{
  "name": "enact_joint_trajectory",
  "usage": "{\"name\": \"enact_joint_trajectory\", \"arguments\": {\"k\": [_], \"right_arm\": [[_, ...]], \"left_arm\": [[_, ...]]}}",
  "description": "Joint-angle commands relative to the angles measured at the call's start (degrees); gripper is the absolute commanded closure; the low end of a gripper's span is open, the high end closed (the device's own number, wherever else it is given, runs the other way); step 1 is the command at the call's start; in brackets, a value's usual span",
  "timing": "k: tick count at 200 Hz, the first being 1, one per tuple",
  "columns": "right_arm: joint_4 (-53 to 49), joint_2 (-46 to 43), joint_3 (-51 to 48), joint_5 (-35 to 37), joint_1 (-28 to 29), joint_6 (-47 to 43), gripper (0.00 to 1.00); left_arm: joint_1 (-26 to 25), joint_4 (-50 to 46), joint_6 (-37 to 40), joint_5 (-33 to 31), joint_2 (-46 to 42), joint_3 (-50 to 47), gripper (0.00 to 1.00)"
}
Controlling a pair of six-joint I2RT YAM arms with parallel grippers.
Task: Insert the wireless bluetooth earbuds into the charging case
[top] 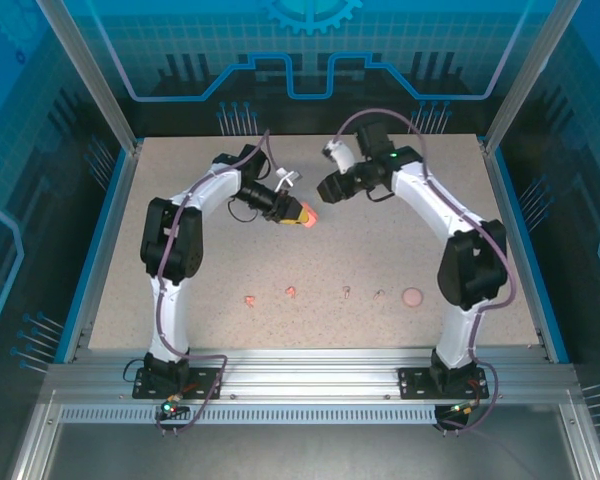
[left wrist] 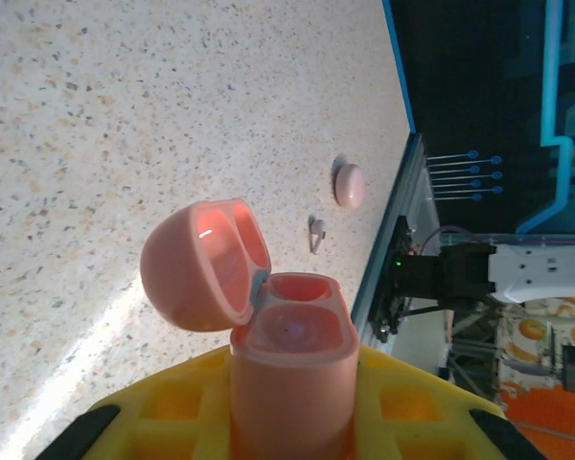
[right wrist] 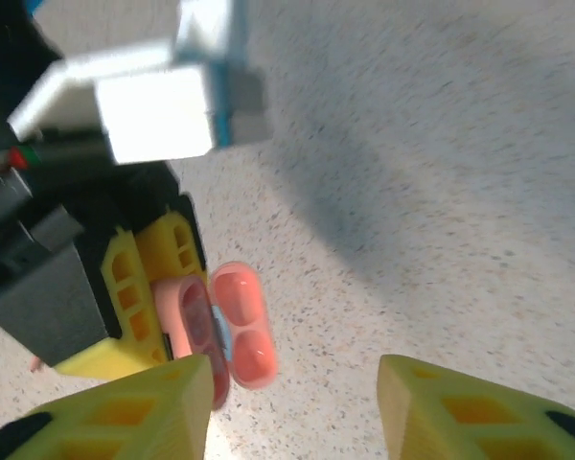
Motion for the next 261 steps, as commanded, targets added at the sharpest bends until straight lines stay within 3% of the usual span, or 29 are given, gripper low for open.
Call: {"name": "enact_joint_trajectory", "arguments": {"k": [1,40,72,99,143,180,261], "right_arm": [[0.8,-7.3,-2.3,-2.4,-3.3,6.0,0.41],[0.9,-14.2,-8.9,1.5,-4.2,16.1,0.36],[1.4,-18.7,-15.8,6.9,-2.6,24.8,0.35],[-0.4,-19.6,-19.0,12.4,2.1,28.2,0.35],[0.4,-16.8,-23.9,18.6,12.1,28.9,0.34],[4.3,-15.3,-28.8,21.5,18.1,30.4,0.34],[8.4,-7.4,-28.4,26.0,28.5,24.0,0.34]], "left_arm": [[0.6,10.7,-4.8,-2.1,-8.4,-5.2,1.0],[0.6,34.4,-14.9,-8.3,-21.2,-21.2,1.0],[0.5,57.1,-22.1,-18.2,-32.1,-36.1,1.0],[-0.3,73.2,-23.8,-28.5,-40.3,-47.1,1.0],[-1.9,89.3,-21.2,-43.8,-48.7,-58.5,1.0],[-2.1,94.0,-19.3,-51.2,-53.3,-61.7,1.0],[-2.1,100.9,-13.2,-56.3,-55.2,-62.5,1.0]]}}
